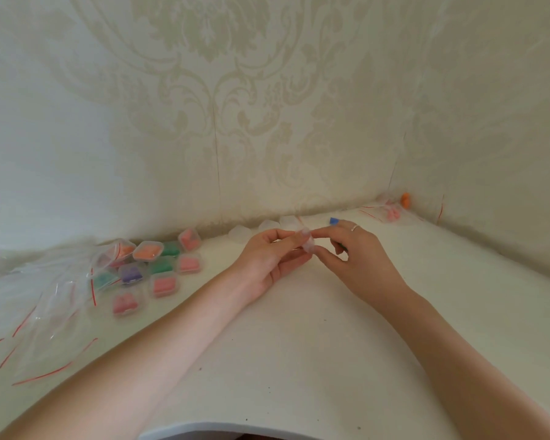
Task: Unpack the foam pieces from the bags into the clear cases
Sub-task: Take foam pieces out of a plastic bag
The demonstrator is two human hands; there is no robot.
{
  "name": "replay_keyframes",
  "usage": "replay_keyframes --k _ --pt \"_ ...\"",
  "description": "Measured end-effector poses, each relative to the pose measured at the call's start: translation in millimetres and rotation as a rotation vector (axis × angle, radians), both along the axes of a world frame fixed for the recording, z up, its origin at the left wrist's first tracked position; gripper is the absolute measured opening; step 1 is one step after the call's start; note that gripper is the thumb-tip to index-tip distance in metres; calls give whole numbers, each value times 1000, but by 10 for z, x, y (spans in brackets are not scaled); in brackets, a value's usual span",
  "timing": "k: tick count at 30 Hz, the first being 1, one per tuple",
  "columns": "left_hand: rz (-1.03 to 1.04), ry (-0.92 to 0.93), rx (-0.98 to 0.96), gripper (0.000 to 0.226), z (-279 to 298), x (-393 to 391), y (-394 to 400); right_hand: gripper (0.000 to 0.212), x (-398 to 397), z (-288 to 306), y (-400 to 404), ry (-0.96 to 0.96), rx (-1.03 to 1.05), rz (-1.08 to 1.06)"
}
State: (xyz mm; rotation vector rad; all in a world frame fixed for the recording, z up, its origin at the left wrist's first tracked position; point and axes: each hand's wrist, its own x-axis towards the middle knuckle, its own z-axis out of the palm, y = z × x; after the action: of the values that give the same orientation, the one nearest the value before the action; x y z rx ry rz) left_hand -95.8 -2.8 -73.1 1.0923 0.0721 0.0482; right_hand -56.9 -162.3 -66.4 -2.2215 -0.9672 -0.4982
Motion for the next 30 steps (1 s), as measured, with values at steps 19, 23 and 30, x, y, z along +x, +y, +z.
replay_keyframes --k 19,23,30 --pt "-322 138 -63 15 51 -85 -84 31 42 15 15 411 306 -90" --pt "-164 206 -275 19 9 13 -42 29 86 22 -6 610 549 -107" --pt "-168 164 -186 34 32 -25 -71 6 -15 22 72 484 473 -11"
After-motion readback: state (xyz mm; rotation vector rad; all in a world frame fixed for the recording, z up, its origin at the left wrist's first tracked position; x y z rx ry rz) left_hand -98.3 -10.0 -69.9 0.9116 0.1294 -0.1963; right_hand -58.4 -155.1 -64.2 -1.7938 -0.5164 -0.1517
